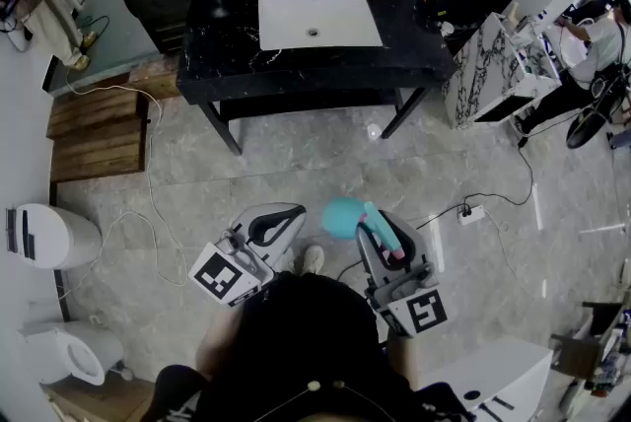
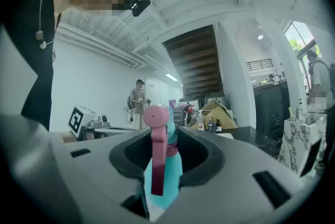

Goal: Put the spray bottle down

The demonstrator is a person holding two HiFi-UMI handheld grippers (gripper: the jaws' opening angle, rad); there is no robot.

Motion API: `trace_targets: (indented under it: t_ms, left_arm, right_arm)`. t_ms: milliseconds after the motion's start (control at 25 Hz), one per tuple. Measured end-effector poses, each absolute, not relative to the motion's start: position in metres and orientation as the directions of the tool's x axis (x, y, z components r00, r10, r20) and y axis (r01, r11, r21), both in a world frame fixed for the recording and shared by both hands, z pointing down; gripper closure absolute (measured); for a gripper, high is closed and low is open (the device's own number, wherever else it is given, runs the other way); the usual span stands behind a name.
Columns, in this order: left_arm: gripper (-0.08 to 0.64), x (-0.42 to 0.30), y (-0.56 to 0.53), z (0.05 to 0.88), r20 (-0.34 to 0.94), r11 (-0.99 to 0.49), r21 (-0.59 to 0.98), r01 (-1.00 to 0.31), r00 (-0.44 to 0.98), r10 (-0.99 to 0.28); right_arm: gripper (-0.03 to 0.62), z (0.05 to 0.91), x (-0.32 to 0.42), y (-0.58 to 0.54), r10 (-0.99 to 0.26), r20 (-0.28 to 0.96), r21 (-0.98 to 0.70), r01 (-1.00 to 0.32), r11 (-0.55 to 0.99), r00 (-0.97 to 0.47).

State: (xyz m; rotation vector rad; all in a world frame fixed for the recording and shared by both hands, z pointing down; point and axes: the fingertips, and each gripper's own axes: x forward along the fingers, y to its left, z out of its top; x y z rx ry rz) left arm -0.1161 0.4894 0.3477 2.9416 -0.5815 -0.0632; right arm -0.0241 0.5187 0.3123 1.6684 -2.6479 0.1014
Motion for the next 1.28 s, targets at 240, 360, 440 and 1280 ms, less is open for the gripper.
trace_targets:
  t_ms: [240,360,440,1280]
  left_arm:
    - [0.555,-0.110,0.493,0.345,-0.018,-0.916,0.147,-0.374,0.924,-0.381]
    - [0.555,-0.107,0.492,0.347,-0.015,-0.912,0.150,-0.382,0.921,-0.388]
    - [0.555,-0.105,0.494,0.347,-0.014,-0.910,0.152,-0.387,0.919,-0.393]
    - [0.555,-0.072,0.487,0.369,0.042,-0.874,0.157,-0.459,0.888,-0.459]
  right_arm:
    - [0.462,0.315,-0.016,0.523,-0.904,0.048,-0.056,-0.905,0.423,-0.425]
    - [0.462,0.318,-0.011,0.523,-0.903,0.055,-0.061,-0.904,0.423,-0.426]
    - [0.462,0.318,-0.008,0.524,-0.901,0.057,-0.064,-0.902,0.427,-0.431]
    - [0.463,0.344,0.057,0.511,-0.900,0.000,-0.253,-0.871,0.422,-0.436]
